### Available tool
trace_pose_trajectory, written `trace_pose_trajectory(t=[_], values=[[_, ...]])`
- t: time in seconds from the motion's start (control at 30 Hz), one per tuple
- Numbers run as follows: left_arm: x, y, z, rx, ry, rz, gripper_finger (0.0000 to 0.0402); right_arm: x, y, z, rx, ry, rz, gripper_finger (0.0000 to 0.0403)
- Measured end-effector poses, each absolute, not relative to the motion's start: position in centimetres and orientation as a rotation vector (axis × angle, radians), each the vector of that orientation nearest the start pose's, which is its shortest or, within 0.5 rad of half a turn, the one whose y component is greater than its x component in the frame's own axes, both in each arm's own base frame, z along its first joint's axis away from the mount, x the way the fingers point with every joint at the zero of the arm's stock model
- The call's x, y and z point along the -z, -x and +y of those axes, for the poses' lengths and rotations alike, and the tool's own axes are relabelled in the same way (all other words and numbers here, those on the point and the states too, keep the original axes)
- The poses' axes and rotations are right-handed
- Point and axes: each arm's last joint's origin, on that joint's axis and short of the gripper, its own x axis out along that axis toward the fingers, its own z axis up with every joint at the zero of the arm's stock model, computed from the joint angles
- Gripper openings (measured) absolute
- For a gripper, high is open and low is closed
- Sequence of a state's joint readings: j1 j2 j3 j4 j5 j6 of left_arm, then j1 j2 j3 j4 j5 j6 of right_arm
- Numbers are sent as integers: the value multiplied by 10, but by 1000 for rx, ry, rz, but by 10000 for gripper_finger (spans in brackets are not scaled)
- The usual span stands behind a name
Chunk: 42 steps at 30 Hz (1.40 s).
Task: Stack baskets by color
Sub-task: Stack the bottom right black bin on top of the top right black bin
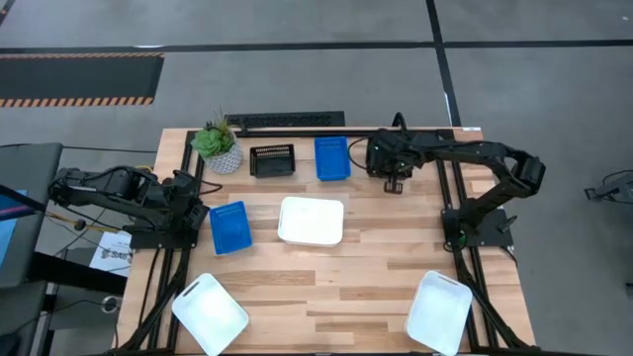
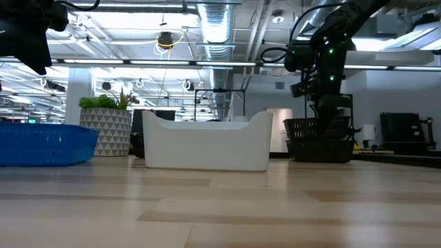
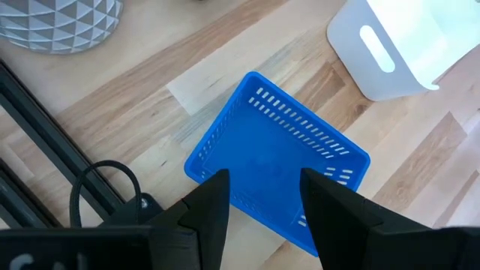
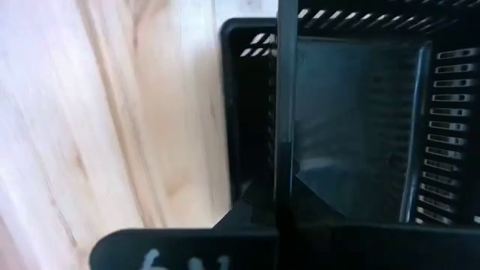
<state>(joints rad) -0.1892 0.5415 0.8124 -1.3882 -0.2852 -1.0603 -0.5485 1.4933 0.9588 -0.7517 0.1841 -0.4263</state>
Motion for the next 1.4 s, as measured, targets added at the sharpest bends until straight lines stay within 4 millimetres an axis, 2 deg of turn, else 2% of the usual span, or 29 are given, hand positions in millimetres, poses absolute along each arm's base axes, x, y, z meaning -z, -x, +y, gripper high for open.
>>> trace_pose_trajectory(t=[0.17, 0.37, 0.6, 0.73, 0.97, 1.27, 1.4], values=[[-277, -56, -2, -636, 690, 911, 150, -199, -222, -149, 370, 72, 1380, 1], [-277, -56, -2, -636, 689, 912, 150, -181, -214, -143, 336, 48, 1421, 8], [-277, -56, -2, -645, 693, 905, 150, -180, -213, -144, 320, 61, 1419, 5], [-277, -56, -2, -647, 694, 904, 150, -180, -215, -144, 290, 39, 1389, 19], [-277, -56, -2, -647, 694, 904, 150, -181, -215, -144, 309, 7, 1374, 75], [-277, -56, -2, -647, 694, 904, 150, -181, -215, -144, 329, -17, 1368, 187], [-277, -56, -2, -647, 694, 904, 150, -191, -219, -146, 350, -27, 1343, 220]])
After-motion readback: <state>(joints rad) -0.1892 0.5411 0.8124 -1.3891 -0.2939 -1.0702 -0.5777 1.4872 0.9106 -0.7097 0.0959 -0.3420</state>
